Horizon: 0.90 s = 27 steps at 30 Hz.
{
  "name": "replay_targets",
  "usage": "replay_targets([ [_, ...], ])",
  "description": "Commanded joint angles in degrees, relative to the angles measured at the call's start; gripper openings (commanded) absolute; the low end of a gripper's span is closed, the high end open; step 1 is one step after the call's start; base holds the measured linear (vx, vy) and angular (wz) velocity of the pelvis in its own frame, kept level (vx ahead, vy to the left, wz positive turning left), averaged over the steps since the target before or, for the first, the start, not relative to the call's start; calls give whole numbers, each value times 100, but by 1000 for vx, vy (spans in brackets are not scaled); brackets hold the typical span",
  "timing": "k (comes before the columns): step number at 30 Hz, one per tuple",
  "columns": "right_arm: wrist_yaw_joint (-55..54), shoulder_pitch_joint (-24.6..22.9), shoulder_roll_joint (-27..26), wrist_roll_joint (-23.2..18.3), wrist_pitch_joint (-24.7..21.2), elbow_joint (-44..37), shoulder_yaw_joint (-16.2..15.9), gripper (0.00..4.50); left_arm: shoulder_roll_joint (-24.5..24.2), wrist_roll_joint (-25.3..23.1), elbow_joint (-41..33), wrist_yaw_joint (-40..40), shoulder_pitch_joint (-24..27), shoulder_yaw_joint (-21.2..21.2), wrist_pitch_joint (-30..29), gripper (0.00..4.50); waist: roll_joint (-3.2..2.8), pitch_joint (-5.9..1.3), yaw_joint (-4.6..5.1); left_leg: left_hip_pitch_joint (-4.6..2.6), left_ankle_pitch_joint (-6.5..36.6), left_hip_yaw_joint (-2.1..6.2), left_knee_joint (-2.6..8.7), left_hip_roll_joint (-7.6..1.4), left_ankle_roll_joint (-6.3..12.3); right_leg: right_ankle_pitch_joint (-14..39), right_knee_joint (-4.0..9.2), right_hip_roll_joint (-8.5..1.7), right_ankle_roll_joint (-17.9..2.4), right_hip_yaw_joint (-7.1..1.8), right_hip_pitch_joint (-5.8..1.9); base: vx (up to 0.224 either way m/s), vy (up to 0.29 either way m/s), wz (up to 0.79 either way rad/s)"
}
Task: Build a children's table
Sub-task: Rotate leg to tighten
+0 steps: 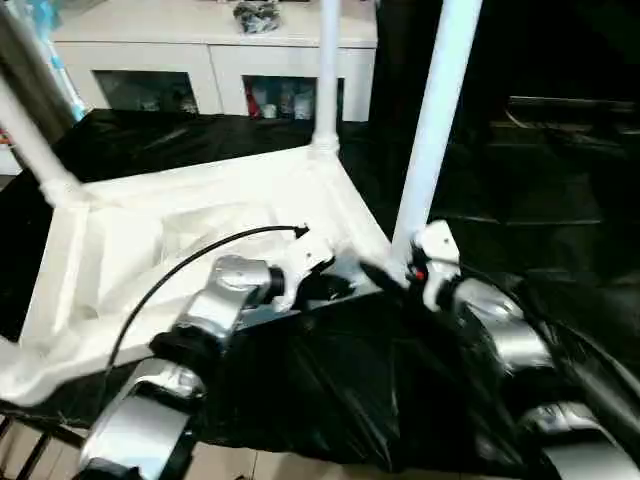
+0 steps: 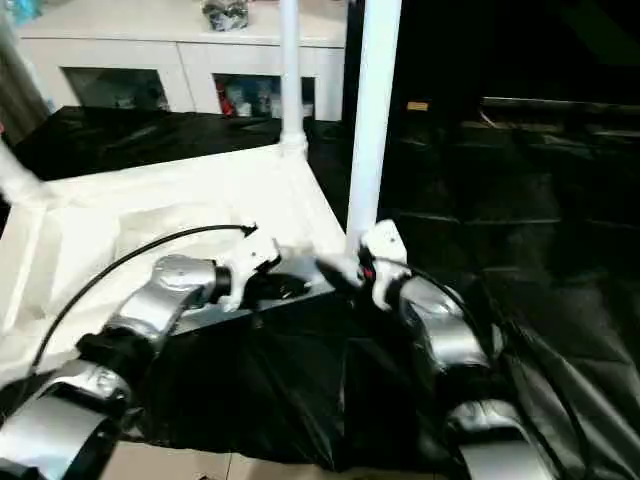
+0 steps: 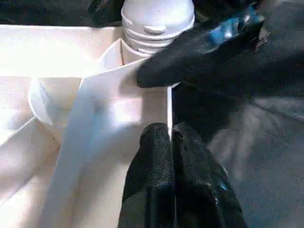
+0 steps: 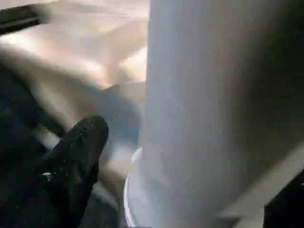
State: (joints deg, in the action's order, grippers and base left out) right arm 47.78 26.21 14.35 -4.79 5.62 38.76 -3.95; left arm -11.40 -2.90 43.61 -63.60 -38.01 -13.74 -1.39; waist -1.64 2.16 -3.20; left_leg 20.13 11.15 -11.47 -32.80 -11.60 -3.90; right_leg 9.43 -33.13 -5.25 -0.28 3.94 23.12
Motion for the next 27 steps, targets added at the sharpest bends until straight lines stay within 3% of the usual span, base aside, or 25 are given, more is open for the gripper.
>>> replay_targets([
  [1,711,-226,44,-33,-148,-207,-428,421,43,293,-264,-390,7,-83,112,0,51,-322,-34,20,972,58,339,-187,646,894,296,-279,-1517,-200,-300,0,0,0],
  [6,1866,-482,550,-305,-451,-713,-626,421,-182,399,-464,-995,97,-119,23,0,32,-325,-69,10,989,50,327,-192,672,742,283,-287,-1622,-205,-306,0,0,0],
  [10,2345,-601,808,-378,-721,-948,-744,397,-298,478,-575,-1332,162,-167,-77,0,67,-307,-94,2,1131,44,339,-189,620,1049,321,-285,-1556,-207,-302,0,0,0],
  [14,2489,-644,856,-410,-863,-1055,-799,377,-336,485,-588,-1404,183,-194,-142,0,76,-304,-133,-11,1177,56,352,-199,491,1348,335,-301,-1455,-215,-287,0,0,0],
  [21,2612,-630,824,-446,-1024,-1065,-865,320,-321,494,-684,-1355,249,-153,-240,0,77,-326,-188,-2,917,52,326,-189,543,962,288,-296,-1512,-211,-296,0,0,0],
  [25,2546,-648,762,-510,-1144,-1122,-808,290,-292,515,-728,-1262,260,-129,-293,0,66,-319,-187,-5,972,54,332,-191,517,1063,303,-296,-1491,-207,-295,0,0,0],
  [27,2158,-660,578,-583,-1184,-1074,-606,282,-168,469,-632,-966,221,-87,-351,0,52,-317,-174,-10,1014,52,334,-189,487,1107,314,-293,-1470,-210,-291,0,0,0],
])
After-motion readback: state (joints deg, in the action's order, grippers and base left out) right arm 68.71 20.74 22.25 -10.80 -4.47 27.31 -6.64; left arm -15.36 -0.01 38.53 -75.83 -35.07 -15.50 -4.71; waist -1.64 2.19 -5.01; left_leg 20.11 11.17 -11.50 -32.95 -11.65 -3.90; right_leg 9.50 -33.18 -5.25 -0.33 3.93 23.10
